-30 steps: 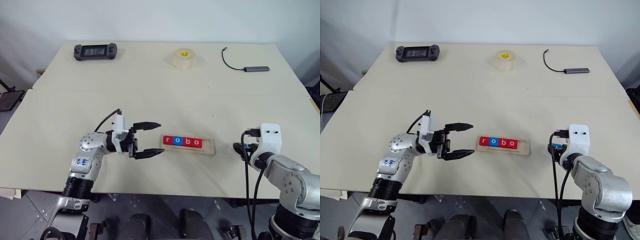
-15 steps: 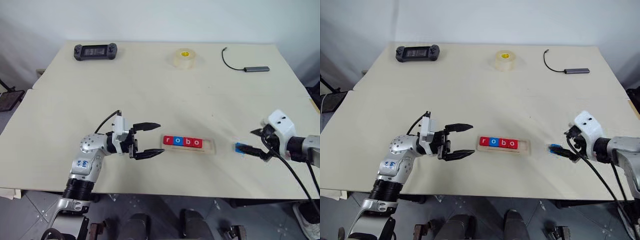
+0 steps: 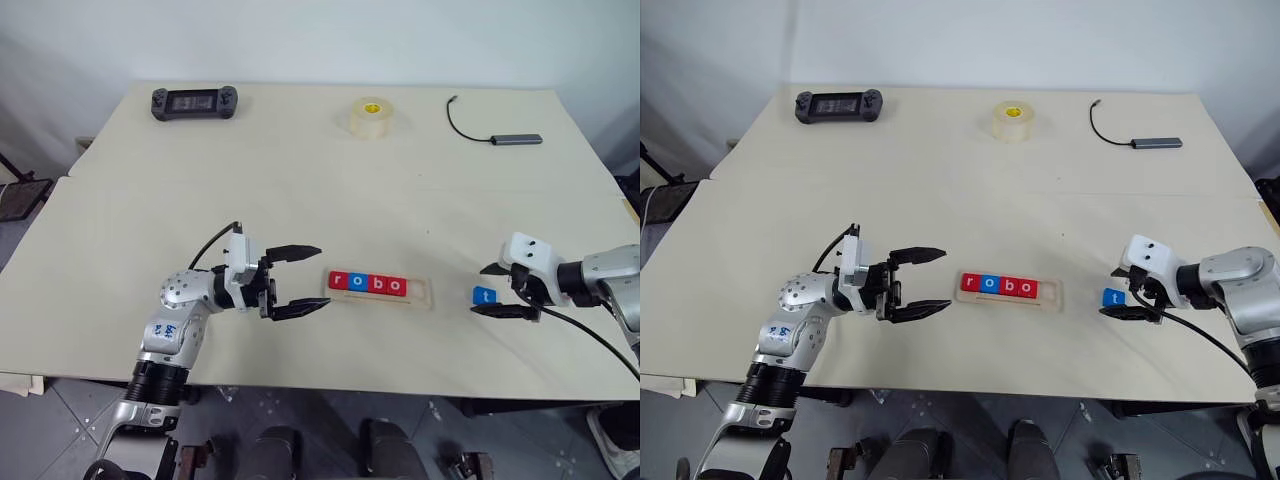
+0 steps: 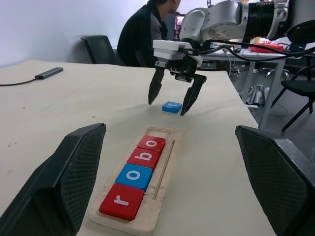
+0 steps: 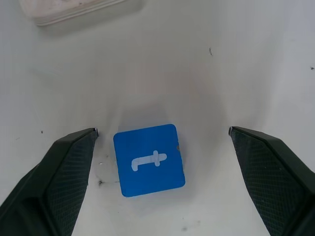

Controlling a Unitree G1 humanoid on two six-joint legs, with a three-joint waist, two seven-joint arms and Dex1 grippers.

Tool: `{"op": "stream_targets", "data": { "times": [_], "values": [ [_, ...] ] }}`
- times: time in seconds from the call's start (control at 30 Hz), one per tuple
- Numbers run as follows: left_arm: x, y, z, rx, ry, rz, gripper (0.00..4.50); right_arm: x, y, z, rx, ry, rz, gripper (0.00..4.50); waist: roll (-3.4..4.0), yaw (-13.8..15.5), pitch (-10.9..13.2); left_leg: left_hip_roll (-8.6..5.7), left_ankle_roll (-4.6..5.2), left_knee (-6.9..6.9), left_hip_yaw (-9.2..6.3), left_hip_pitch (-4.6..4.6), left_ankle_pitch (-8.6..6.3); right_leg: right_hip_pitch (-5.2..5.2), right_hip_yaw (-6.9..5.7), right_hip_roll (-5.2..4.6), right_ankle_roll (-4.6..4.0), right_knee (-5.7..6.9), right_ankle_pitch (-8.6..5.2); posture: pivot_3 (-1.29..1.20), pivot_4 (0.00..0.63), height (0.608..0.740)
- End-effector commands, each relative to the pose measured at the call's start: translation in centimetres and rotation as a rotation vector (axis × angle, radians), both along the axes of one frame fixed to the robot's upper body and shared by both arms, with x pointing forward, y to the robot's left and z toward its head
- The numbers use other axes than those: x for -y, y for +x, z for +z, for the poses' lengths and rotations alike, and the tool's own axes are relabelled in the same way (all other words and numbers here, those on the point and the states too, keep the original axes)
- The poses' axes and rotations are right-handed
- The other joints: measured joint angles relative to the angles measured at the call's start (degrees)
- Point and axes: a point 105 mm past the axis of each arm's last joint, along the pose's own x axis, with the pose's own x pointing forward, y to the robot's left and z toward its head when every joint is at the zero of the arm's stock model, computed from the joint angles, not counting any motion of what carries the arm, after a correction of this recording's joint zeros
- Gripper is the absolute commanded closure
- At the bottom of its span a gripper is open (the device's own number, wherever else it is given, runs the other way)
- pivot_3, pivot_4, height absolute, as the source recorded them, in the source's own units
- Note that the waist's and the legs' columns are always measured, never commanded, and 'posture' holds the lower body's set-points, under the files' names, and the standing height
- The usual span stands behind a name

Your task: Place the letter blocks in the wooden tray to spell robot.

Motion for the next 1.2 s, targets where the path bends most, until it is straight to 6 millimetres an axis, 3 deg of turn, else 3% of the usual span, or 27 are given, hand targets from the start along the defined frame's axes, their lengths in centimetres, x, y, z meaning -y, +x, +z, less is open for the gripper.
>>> {"op": "stream_targets", "data": {
  "times": [0.03,0.23,0.37,0.5,0.7,1.0,1.2],
  "values": [
    [-0.1,-0.3,0.8,0.035,-0.011,0.002,0.0,0.8,-0.2,-0.3,-0.029,-0.025,-0.014,0.99,0.0,0.0,0.0,0.0,0.0,0.01,0.0,0.0,0.0,0.01,0.0,0.0,0.0,0.0,0.0,0.0,0.15,0.74],
    [-0.1,-0.3,0.8,0.036,-0.011,0.004,0.0,0.7,-0.8,0.5,-0.071,-0.044,0.041,2.99,0.0,0.0,0.0,-0.01,-0.01,0.02,-0.02,0.0,-0.01,0.01,-0.02,-0.01,0.0,0.0,0.0,0.0,0.15,0.74],
    [0.0,-0.3,0.8,0.036,-0.014,0.002,0.0,-1.2,0.2,2.4,-0.007,-0.02,0.085,3.04,0.0,0.0,0.0,-0.01,-0.02,0.02,0.0,-0.01,-0.01,-0.02,0.0,-0.01,0.0,0.0,0.0,0.0,0.15,0.74],
    [-0.1,-0.3,0.8,0.034,-0.014,0.002,0.0,-4.7,-0.2,4.2,-0.001,0.008,0.203,3.04,0.01,-0.3,0.0,0.08,-0.1,-0.02,0.02,-0.01,-0.03,-0.07,0.02,0.05,-0.01,0.01,0.0,0.0,0.15,0.74],
    [0.1,-0.4,0.6,0.028,-0.018,0.0,0.0,-8.6,-0.5,4.2,-0.021,-0.017,0.3,3.04,0.01,0.1,0.0,0.07,-0.11,0.0,-0.03,-0.04,-0.04,-0.06,-0.03,0.0,-0.02,0.0,-0.01,0.0,0.15,0.74],
    [0.1,-0.4,0.5,0.028,-0.024,0.005,0.0,-10.6,0.6,3.0,-0.02,-0.03,0.326,3.04,0.01,0.0,0.0,0.03,-0.11,0.0,-0.06,-0.09,-0.04,-0.11,-0.06,0.0,-0.02,0.01,-0.01,0.0,0.15,0.74],
    [0.0,-0.4,0.5,0.03,-0.023,0.016,0.0,-10.8,1.2,2.6,-0.024,-0.022,0.309,3.04,0.01,-0.1,0.0,0.02,-0.1,0.01,-0.06,-0.09,-0.04,-0.11,-0.06,0.0,-0.02,0.01,-0.01,0.0,0.15,0.74]
  ]
}}
